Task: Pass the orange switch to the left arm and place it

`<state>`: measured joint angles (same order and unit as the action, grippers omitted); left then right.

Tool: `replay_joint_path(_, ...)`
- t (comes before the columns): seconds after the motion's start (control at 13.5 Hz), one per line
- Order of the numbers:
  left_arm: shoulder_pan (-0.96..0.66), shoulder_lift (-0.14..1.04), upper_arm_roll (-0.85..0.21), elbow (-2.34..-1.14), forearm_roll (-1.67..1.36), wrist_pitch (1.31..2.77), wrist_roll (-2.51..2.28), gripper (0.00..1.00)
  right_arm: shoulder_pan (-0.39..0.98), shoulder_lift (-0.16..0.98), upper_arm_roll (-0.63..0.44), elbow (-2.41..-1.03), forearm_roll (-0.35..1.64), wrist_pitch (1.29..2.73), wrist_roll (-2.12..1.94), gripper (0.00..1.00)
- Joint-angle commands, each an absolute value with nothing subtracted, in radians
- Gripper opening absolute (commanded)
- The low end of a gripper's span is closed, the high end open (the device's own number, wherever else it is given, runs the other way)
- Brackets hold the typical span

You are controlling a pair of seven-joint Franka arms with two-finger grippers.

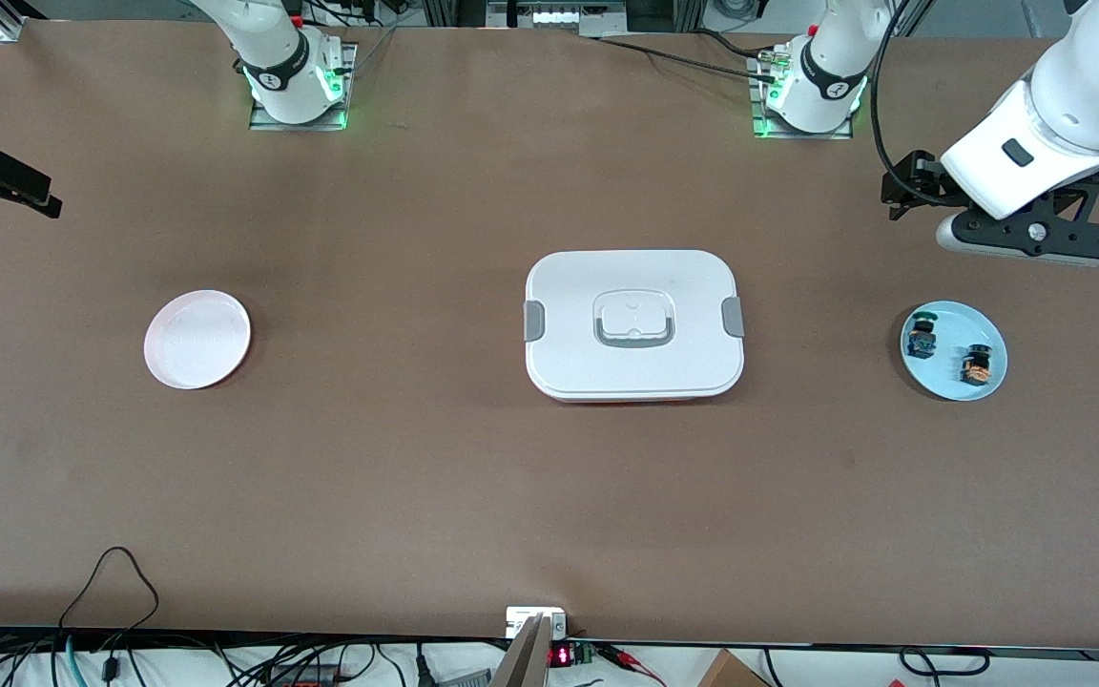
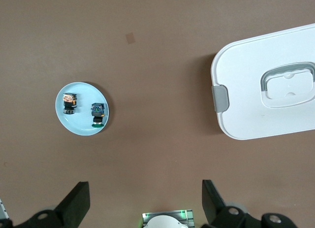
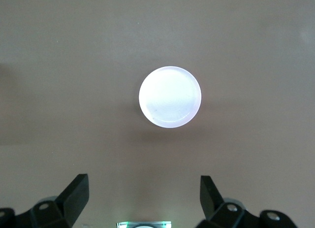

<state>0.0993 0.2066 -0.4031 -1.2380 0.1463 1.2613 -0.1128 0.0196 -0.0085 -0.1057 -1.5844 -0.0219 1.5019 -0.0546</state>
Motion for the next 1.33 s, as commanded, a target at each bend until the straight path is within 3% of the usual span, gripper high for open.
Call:
replay_joint_path(0.0,0.084,0.107,-0.158,-1.526,0.011,1.526,-0.081,1.0,0.023,-0.005,-0.106,-1.572,-0.035,1.494,-0.058,1.0)
replay_joint_path(1.26,0.13,0.112,-0.172,-1.494,0.018,1.519,-0.084,1.0,0.021,0.002,-0.106,-1.572,-0.034,1.502,-0.057,1.0)
